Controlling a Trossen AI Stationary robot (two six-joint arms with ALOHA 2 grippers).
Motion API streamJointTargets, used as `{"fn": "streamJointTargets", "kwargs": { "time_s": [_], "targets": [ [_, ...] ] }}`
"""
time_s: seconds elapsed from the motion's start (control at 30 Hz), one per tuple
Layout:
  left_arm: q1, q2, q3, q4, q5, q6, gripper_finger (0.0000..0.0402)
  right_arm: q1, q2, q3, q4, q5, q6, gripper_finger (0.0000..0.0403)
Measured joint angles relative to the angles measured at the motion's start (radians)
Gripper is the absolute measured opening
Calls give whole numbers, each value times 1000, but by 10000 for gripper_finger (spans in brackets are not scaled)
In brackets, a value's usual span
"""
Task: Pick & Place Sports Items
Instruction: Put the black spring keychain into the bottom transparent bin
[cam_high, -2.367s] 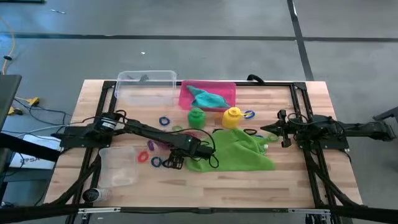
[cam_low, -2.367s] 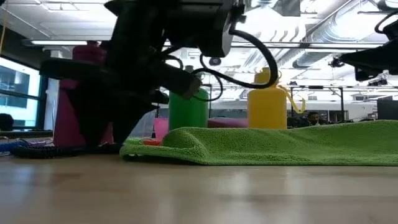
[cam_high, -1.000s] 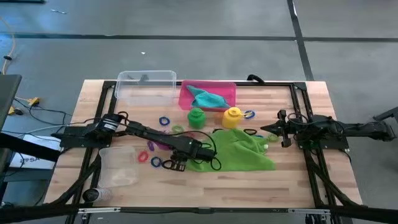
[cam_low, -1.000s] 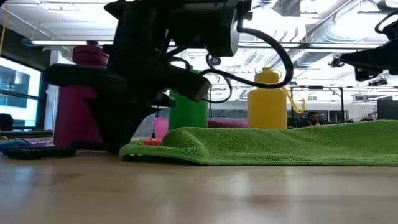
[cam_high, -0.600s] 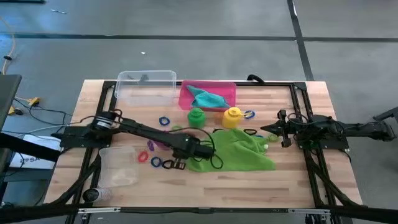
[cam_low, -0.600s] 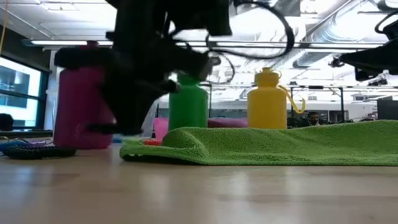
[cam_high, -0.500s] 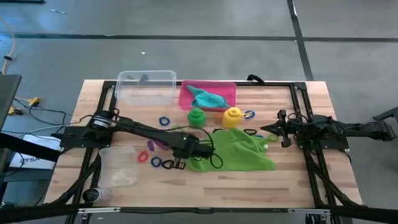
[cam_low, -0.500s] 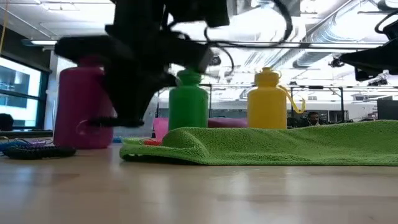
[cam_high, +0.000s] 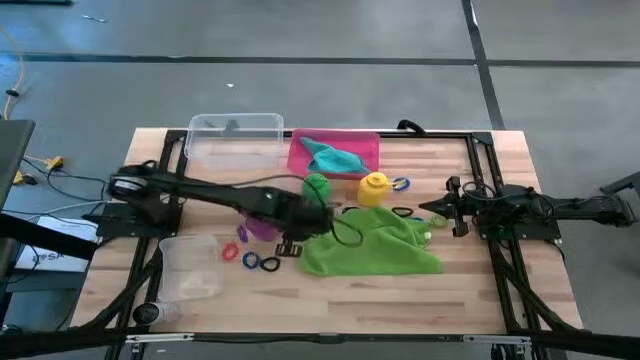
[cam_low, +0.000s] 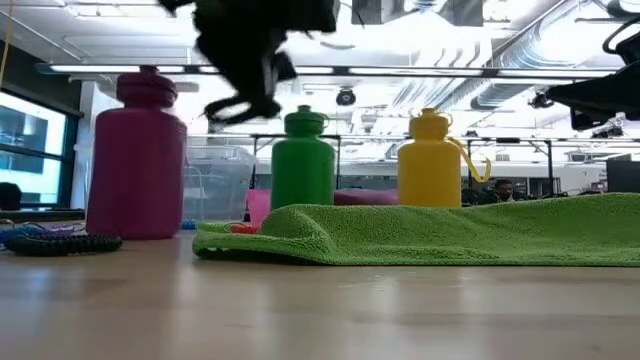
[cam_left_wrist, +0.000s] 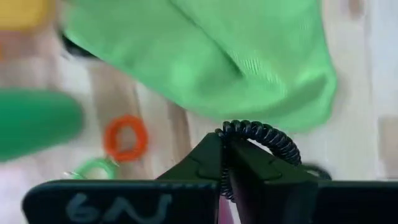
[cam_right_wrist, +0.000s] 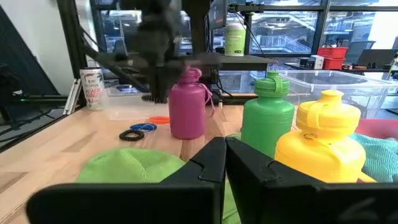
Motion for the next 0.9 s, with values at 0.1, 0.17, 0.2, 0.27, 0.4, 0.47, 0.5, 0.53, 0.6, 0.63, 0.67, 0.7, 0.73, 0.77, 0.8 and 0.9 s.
{"fn": "streamJointTargets", "kwargs": {
  "time_s": [0.1,0.17,0.2,0.27,0.4,0.47,0.5,0.53,0.6,0.63,0.67,0.7,0.73,0.77,0.8,0.9],
  "targets": [
    [28,-37,0,47,0,-7,1,0,0,0,0,0,0,0],
    [47,-58,0,78,0,-11,1,0,0,0,0,0,0,0],
    [56,-67,0,90,0,-16,1,0,0,0,0,0,0,0],
    [77,-84,0,107,0,-25,1,0,0,0,0,0,0,0],
    [123,-112,0,114,3,-32,1,0,0,0,0,0,0,0],
    [151,-123,0,115,3,-53,1,0,0,0,0,0,0,0],
    [165,-130,0,115,3,-70,1,0,0,0,0,0,0,0],
    [179,-136,0,115,3,-86,1,0,0,0,0,0,0,0],
    [205,-148,0,115,3,-118,1,0,0,0,0,0,0,0],
    [218,-155,0,115,2,-131,1,0,0,0,0,0,0,0],
    [229,-163,0,115,2,-142,1,0,0,0,0,0,0,0],
    [239,-170,0,115,2,-156,1,0,0,0,0,0,0,0],
    [250,-178,0,114,2,-171,1,0,0,0,0,0,0,0],
    [260,-187,0,114,2,-190,1,0,0,0,0,0,0,0],
    [270,-196,0,114,2,-210,1,0,0,0,0,0,0,0],
    [291,-220,0,114,2,-258,1,0,0,0,0,0,0,0]
  ]
}}
